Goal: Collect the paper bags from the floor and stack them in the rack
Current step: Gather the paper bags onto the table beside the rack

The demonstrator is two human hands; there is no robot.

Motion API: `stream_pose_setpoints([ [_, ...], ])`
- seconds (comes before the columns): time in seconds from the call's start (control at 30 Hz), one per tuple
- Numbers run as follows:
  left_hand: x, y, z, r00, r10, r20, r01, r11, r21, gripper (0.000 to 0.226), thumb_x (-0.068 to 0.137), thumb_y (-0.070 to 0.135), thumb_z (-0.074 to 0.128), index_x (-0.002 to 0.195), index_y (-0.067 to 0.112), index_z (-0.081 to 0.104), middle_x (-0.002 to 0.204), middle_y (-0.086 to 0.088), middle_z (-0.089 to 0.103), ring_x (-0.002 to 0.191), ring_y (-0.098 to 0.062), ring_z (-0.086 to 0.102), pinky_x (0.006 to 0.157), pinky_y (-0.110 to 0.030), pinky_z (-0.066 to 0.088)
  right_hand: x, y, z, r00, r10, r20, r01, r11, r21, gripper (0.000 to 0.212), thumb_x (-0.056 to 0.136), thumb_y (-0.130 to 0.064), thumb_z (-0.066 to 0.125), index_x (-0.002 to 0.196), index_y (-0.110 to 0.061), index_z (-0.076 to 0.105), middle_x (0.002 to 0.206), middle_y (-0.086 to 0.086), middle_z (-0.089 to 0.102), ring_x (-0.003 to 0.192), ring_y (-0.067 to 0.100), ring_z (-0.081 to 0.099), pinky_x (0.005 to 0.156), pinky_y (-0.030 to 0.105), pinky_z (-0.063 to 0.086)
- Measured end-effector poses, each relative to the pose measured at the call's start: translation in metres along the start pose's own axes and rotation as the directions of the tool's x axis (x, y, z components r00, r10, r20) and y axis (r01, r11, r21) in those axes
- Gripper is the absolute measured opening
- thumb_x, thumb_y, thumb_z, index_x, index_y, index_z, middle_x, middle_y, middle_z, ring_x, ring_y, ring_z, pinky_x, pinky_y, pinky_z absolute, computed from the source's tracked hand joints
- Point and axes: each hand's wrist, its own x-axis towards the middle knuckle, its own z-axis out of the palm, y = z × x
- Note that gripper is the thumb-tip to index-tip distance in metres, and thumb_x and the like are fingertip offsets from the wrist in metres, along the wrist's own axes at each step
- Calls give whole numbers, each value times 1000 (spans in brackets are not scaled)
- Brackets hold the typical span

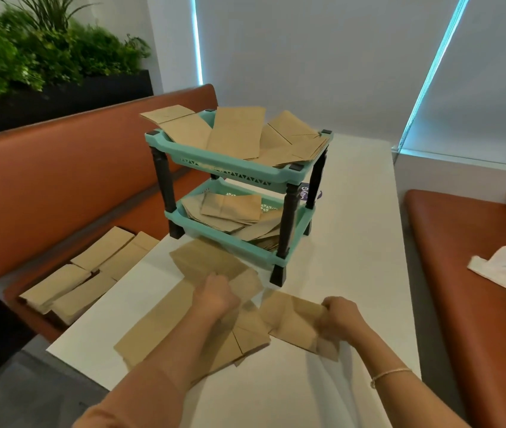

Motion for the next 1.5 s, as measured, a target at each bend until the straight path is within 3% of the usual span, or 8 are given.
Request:
stream_pose_setpoints([
  [0.13, 0, -2, -14, 998, 40, 44, -33, 990, -138, 15, 78, 31, 68, 82, 19, 61, 91, -2, 59, 87, -15, 57, 80, -33, 54, -8, 9, -9, 998, 35, -54, -27, 991, 132, 37, 75, -2, 54, 111, -11, 60, 108, 7, 61, 98, 22, 57, 70, 23, 44],
  [0.3, -20, 3, -52, 978, 149, 148, -105, 958, -267, 27, 78, 35, 71, 71, 19, 51, 74, 2, 52, 71, -12, 50, 62, -23, 42, -21, 18, -30, 984, 39, -175, 44, 894, 447, 62, 72, 5, 60, 128, -15, 44, 96, 8, 52, 77, 16, 51, 57, 21, 44],
  [0.43, -40, 16, -76, 955, 212, 208, -121, 918, -378, 31, 79, 42, 70, 72, 18, 53, 76, 1, 55, 74, -15, 51, 67, -28, 41, -31, 15, -42, 953, -37, -302, 178, 873, 455, 35, 81, 2, 53, 107, -19, 62, 101, 5, 57, 90, 19, 53, 75, 26, 46],
  [0.63, -75, 44, -69, 943, 240, 231, -54, 795, -604, 24, 82, 32, 70, 71, 17, 54, 78, 4, 64, 76, -11, 60, 65, -26, 46, -52, 1, -49, 989, -33, -142, 115, 776, 620, 14, 90, -15, 57, 84, -15, 70, 88, -1, 61, 83, 17, 55, 69, 30, 50],
  [0.77, -93, 72, -39, 959, 233, 158, -90, 785, -613, 28, 81, 36, 70, 70, 18, 52, 74, 3, 60, 71, -12, 56, 65, -26, 45, -62, -2, -52, 999, -34, -32, 46, 639, 768, 42, 85, -47, 60, 89, -6, 70, 90, 8, 67, 80, 20, 59, 63, 27, 50],
  [1.0, -114, 105, -1, 939, 325, 109, -164, 704, -691, 16, 82, 32, 70, 73, 22, 61, 78, 5, 63, 77, -10, 58, 70, -23, 46, -75, 29, -51, 991, 73, -112, 52, 559, 828, 14, 80, -20, 73, 75, -10, 65, 84, 6, 67, 71, 16, 63, 57, 26, 52],
  [1.33, -134, 183, -6, 963, 269, 8, -187, 690, -699, 44, 67, 37, 81, 76, 21, 41, 77, 3, 49, 69, -13, 50, 56, -22, 39, -85, 176, -96, 807, 311, -501, 37, 821, 569, 6, 82, -20, 66, 78, -23, 67, 90, 5, 70, 87, 24, 63, 81, 39, 52],
  [1.5, -147, 274, 20, 911, 413, 12, -252, 578, -776, 41, 76, 15, 69, 107, 19, 42, 104, 1, 49, 81, -10, 52, 66, -23, 45, -73, 279, -98, 721, 360, -592, -155, 917, 368, 38, 79, 1, 52, 109, -15, 70, 112, 9, 68, 106, 30, 59, 89, 31, 44],
])
